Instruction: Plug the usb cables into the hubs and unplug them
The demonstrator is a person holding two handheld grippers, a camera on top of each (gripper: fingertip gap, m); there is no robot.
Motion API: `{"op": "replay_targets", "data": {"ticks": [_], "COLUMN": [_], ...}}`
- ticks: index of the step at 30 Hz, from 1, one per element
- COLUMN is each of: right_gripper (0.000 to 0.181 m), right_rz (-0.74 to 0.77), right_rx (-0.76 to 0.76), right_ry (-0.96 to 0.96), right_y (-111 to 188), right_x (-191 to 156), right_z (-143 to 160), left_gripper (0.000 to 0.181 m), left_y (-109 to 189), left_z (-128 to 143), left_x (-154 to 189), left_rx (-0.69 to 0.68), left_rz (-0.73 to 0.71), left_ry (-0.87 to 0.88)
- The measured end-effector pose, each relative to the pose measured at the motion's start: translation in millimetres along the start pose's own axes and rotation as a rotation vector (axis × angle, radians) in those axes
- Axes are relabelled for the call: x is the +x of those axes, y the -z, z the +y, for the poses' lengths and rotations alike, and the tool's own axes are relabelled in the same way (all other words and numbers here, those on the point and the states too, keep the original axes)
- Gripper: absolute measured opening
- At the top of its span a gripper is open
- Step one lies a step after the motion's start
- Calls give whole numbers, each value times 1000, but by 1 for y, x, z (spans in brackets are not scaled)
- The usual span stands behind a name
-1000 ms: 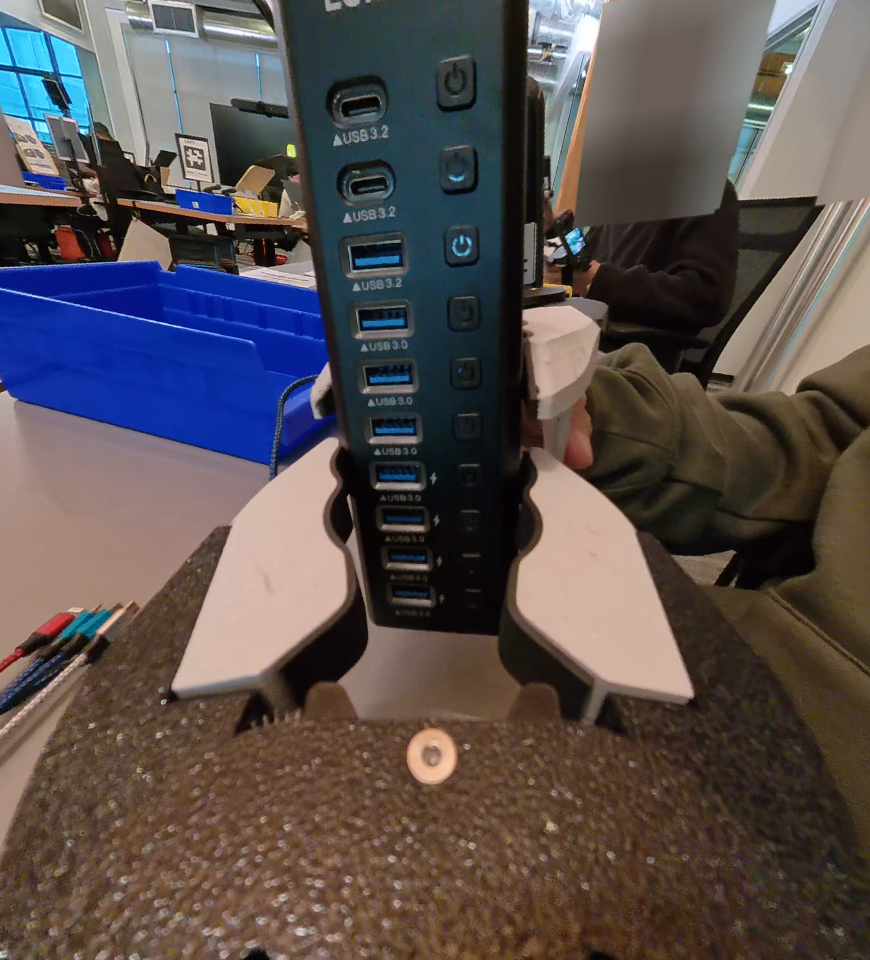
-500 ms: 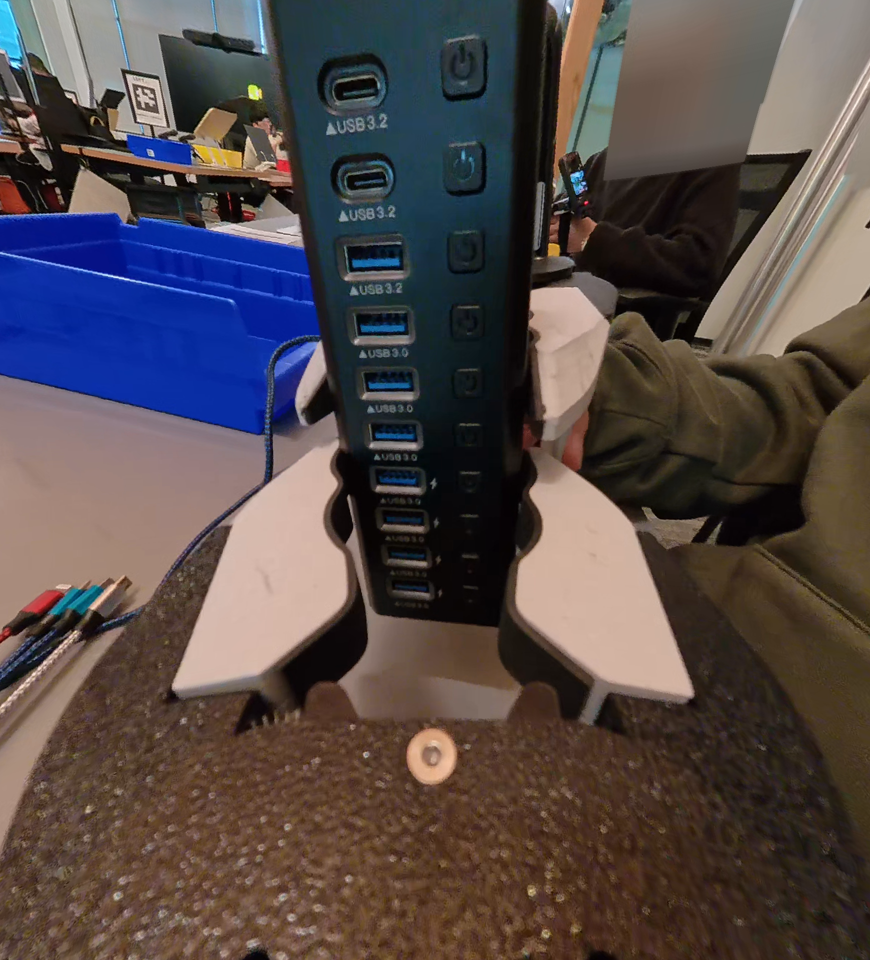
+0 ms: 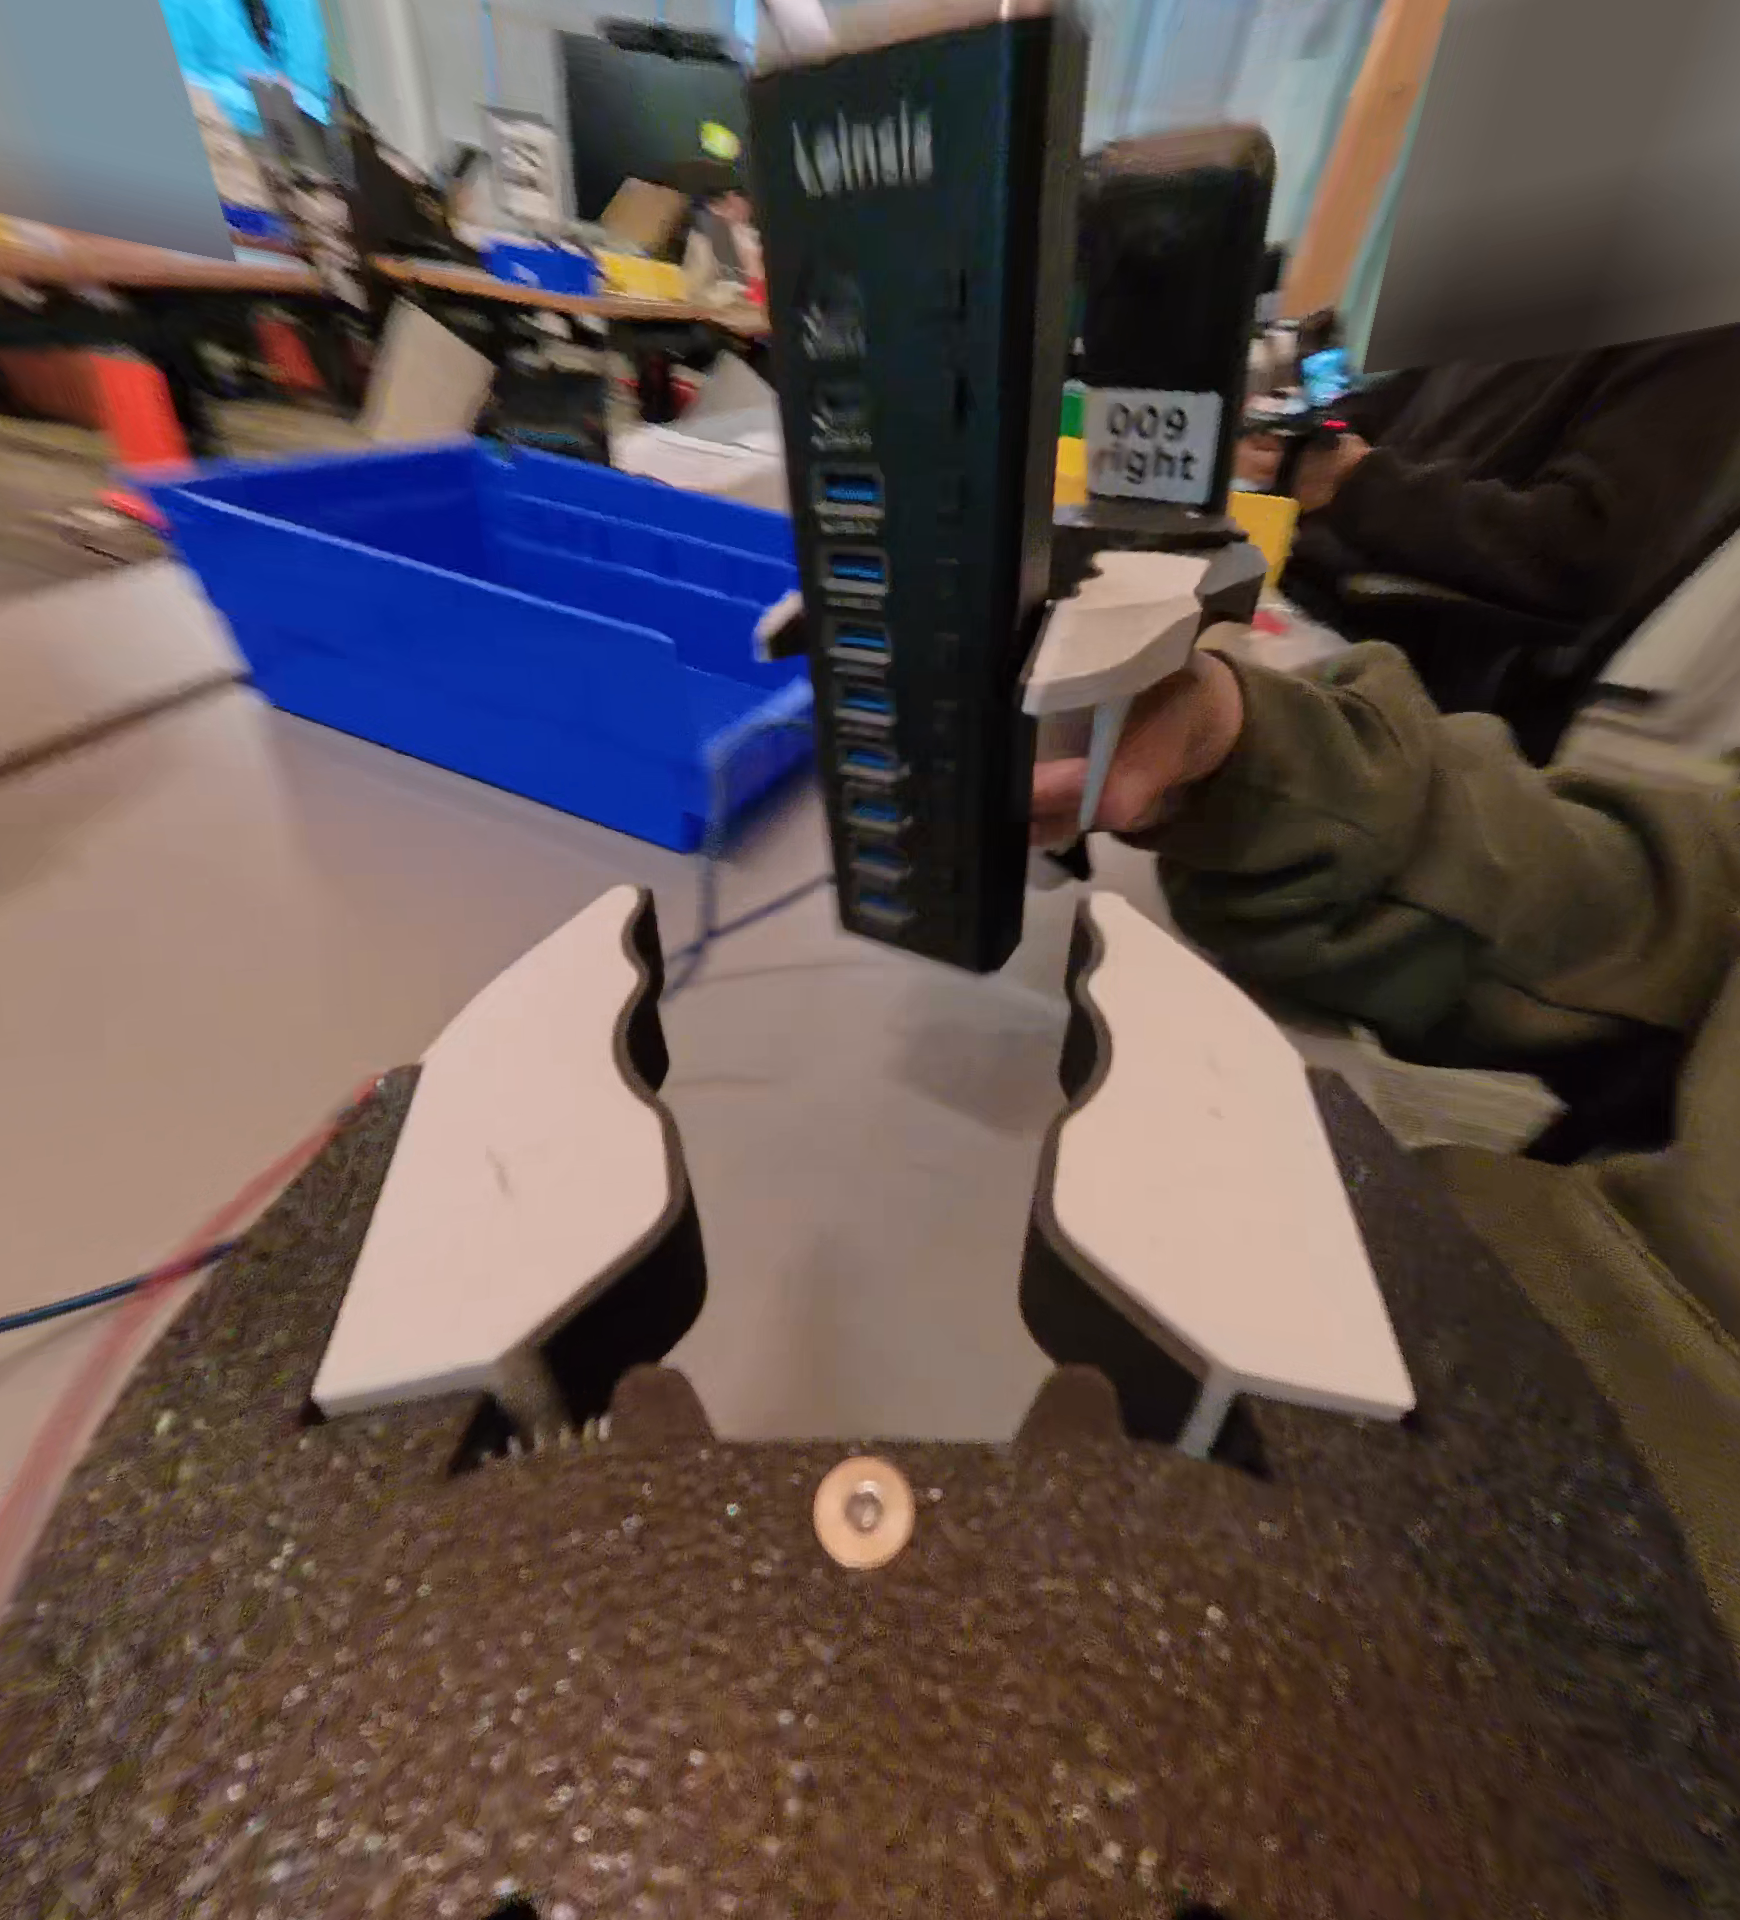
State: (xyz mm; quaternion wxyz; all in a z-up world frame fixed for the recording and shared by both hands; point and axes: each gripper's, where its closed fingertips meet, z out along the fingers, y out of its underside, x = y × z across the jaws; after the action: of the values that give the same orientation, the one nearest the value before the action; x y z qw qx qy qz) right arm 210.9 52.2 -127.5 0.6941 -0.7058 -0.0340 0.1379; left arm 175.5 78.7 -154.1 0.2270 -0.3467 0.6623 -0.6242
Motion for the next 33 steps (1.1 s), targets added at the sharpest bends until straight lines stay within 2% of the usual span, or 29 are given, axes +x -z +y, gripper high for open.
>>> {"op": "replay_targets", "data": {"ticks": [2,4,6,7,9,11,15,17,19,20,21,22,24,26,28,30,32,33], "right_gripper": [60,60,60,60,60,60,60,60,60,60,60,60,60,60,60,60,60,60], "right_rz": [53,91,103,106,101,100,103,95,96,93,94,94,82,88,92,104,112,123], "right_rx": [26,56,71,74,68,58,39,38,47,52,58,64,82,92,98,112,131,137], "right_ry": [0,-7,-7,-8,-12,-8,25,34,32,31,26,18,1,-11,-9,-13,-19,-21], "right_y": [17,29,35,36,35,31,27,28,31,32,33,35,36,38,42,46,52,55], "right_x": [14,24,28,29,28,27,23,20,21,21,22,23,25,28,29,33,36,38], "right_z": [-8,-15,-19,-19,-18,-16,-16,-17,-19,-20,-20,-20,-20,-20,-21,-25,-28,-29], "left_gripper": [66,54,59,68,70,74,69,66,53,40,19,13,2,2,1,1,1,1], "left_y": [38,91,154,178,206,213,216,214,213,206,198,194,196,207,212,201,174,157], "left_z": [-28,-50,-51,-48,-35,-22,7,29,45,46,43,41,40,30,-8,-64,-115,-131], "left_x": [-19,-64,-123,-146,-182,-209,-252,-259,-262,-260,-259,-258,-259,-263,-268,-261,-231,-210], "left_rx": [51,49,-35,-72,-186,-322,-438,-498,-544,-535,-500,-470,-504,-561,-530,-441,-383,-385], "left_rz": [-153,-436,-763,-856,-941,-934,-881,-837,-828,-781,-731,-718,-729,-808,-864,-856,-751,-683], "left_ry": [-88,-80,44,120,277,413,788,936,996,998,1003,1010,918,774,570,339,67,-79]}}
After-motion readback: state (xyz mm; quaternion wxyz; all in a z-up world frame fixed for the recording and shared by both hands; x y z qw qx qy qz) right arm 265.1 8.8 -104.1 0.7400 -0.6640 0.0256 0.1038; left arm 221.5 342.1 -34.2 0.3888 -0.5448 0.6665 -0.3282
